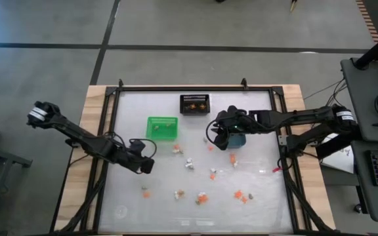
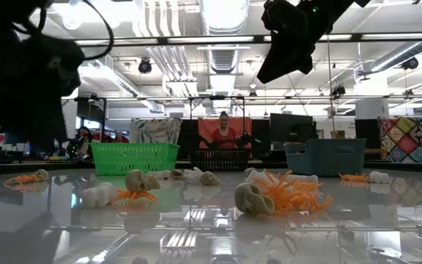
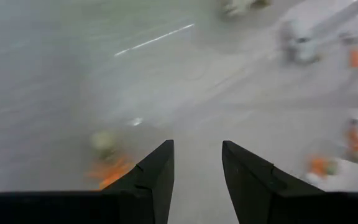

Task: Sort Halloween decoration
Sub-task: Put the gray skull toy into the green bin

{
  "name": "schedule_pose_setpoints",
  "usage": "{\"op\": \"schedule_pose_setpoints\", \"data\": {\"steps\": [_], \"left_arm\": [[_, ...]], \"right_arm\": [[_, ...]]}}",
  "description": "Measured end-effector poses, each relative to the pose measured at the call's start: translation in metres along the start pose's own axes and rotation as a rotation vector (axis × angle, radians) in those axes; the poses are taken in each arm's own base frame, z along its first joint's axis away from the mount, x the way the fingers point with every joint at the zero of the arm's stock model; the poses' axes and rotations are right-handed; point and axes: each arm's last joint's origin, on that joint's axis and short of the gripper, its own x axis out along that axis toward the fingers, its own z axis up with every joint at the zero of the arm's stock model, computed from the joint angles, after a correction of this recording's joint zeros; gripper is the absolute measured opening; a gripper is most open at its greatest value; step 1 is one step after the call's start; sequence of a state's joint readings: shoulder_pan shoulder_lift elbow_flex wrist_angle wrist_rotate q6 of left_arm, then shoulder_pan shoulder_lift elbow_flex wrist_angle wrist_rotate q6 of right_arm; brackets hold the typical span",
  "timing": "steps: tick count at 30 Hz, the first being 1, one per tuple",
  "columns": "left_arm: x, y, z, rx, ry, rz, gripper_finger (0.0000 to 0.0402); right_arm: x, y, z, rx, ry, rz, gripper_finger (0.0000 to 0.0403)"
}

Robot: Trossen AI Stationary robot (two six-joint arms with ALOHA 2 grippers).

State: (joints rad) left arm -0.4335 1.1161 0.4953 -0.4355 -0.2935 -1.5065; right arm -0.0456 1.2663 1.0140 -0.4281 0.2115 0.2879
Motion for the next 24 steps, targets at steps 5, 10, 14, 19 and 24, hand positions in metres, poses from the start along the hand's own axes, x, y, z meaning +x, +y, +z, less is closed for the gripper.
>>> {"op": "schedule_pose_setpoints", "data": {"steps": [5, 10, 14, 19, 24], "left_arm": [[0.004, 0.008, -0.002, -0.024, 0.035, 0.113, 0.0118], [-0.001, 0.002, 0.000, 0.004, 0.021, 0.218, 0.0118], [0.000, -0.003, 0.000, 0.030, 0.007, 0.296, 0.0118], [0.011, -0.005, -0.003, 0.048, 0.010, 0.351, 0.0118], [0.019, -0.007, -0.005, 0.057, 0.010, 0.383, 0.0118]], "right_arm": [[0.000, 0.000, 0.000, 0.003, 0.001, 0.000, 0.0089], [0.000, 0.000, 0.000, 0.007, -0.002, 0.000, 0.0084], [0.000, 0.000, 0.001, 0.009, -0.008, 0.002, 0.0085], [0.001, 0.000, 0.000, 0.010, -0.013, 0.004, 0.0091], [0.001, 0.000, 0.000, 0.010, -0.012, 0.004, 0.0087]]}}
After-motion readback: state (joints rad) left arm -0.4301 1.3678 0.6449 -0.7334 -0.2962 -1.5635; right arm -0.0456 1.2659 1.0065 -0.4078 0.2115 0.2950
